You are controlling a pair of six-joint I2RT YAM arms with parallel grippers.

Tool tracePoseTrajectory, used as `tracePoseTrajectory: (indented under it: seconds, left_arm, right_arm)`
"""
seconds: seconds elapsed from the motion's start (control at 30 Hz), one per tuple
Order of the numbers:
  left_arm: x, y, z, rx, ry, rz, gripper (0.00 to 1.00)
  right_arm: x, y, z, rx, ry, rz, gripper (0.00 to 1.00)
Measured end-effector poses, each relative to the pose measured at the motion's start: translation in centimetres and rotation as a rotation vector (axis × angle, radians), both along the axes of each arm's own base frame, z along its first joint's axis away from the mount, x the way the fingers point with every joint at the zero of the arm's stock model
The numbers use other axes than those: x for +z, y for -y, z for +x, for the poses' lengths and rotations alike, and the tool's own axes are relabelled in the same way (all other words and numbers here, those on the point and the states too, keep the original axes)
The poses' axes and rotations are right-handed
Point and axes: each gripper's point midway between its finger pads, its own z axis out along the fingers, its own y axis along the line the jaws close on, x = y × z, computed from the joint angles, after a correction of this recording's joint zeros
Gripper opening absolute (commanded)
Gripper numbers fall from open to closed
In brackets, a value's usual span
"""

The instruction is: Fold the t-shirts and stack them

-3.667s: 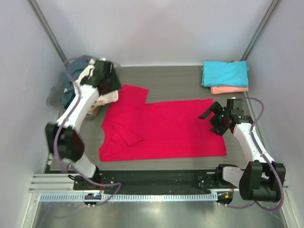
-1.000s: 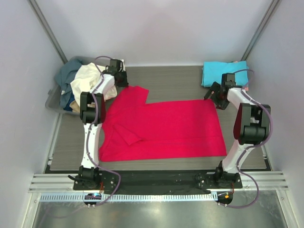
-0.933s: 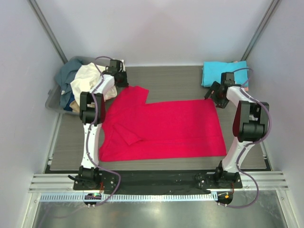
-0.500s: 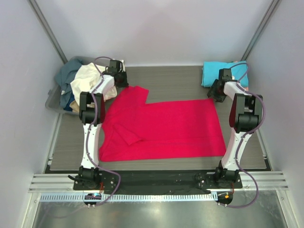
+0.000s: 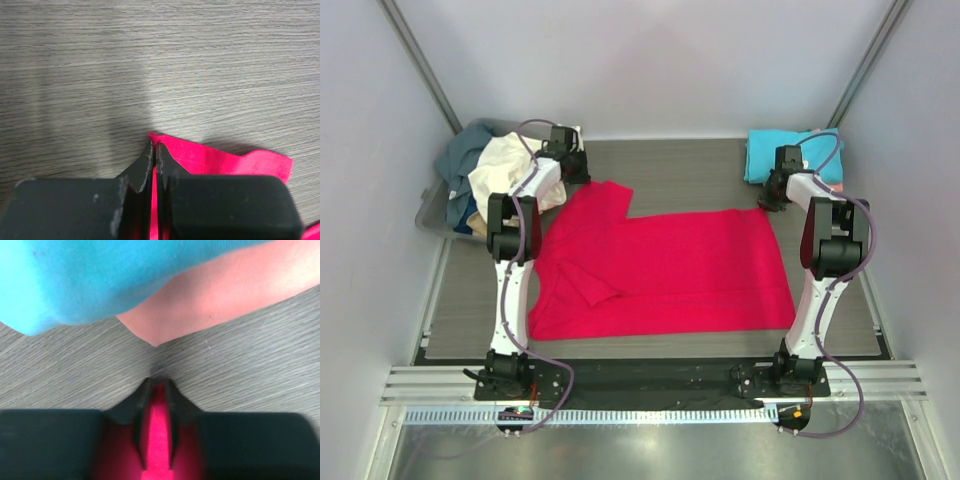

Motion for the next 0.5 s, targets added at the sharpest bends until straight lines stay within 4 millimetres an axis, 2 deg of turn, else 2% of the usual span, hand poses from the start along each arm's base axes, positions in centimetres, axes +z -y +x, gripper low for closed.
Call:
tracePoseTrajectory:
  seconds: [0.1, 0.33, 0.4, 0.5]
  left_arm:
    - [0.0, 0.0, 0.0, 0.0, 0.0, 0.0, 0.0]
    - [0.1, -0.1, -0.3, 0.018, -0.019, -0.005, 0.0]
    - [0.3, -0.1, -0.9, 0.031, -0.041, -0.012, 0.0]
    - [0.5, -0.4, -2.8, 0.05, -0.099, -0.014, 0.0]
  right_arm:
    - [0.0, 0.0, 0.0, -0.001, -0.001, -0.002, 0.01]
    - [0.0, 0.0, 0.0, 0.004, -0.001, -0.004, 0.01]
    - [0.2, -0.1, -0.1, 0.005, 0.001, -0.003, 0.01]
    - [1.1, -0.2, -0.7, 0.007, 0.011, -0.001, 0.01]
